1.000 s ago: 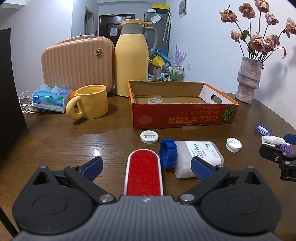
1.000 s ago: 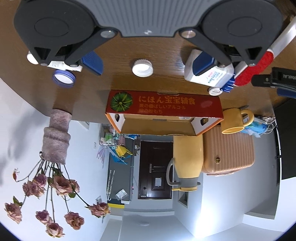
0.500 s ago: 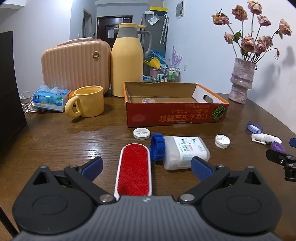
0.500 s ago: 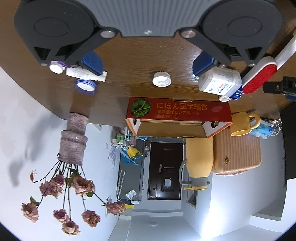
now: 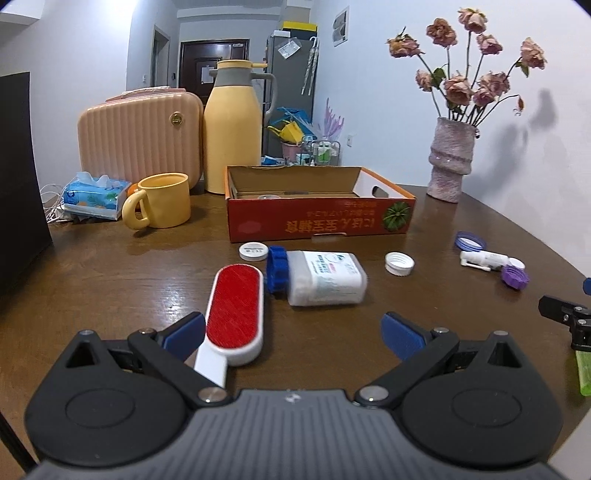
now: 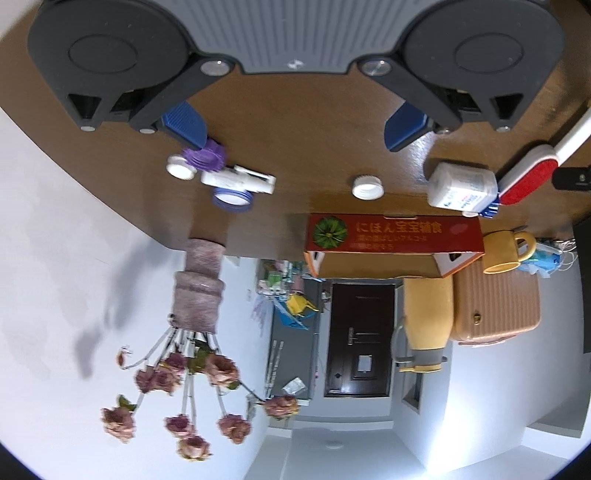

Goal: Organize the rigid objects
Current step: 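Withdraw both tools from the box back over the table, then grasp the green spray bottle with the right tool while the left tool grasps the lint brush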

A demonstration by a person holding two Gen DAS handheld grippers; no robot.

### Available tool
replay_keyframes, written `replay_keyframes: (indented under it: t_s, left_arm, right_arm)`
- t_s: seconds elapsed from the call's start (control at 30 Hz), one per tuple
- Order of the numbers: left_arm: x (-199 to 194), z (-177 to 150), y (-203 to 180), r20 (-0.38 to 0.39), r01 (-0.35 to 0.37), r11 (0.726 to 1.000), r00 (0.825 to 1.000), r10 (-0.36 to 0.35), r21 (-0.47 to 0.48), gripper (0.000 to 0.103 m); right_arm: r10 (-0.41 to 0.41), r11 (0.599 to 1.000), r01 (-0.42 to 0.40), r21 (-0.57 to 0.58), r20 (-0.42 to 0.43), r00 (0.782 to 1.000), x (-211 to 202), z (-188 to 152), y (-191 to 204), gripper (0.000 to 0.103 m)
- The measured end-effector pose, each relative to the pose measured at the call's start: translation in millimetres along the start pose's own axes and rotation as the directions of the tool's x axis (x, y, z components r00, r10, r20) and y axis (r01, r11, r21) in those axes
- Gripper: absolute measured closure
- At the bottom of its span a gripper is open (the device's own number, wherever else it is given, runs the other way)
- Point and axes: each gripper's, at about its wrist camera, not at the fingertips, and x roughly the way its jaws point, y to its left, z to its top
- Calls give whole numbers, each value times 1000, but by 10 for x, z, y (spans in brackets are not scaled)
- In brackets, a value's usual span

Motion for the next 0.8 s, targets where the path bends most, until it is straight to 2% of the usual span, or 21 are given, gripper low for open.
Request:
replay_keyframes:
  t_s: [0.5,0.8]
  left_arm:
    - [-463,-359,-111,30,27,999,999,-27,-23,0]
    - [-526,-451,-179,25,47,999,999,-47,-13,0]
  right_arm:
    - [-73,997,73,14,-6,997,-544,-386,-228,0]
    - [-148,986,151,63,-58,987,-590,-634,-505,0]
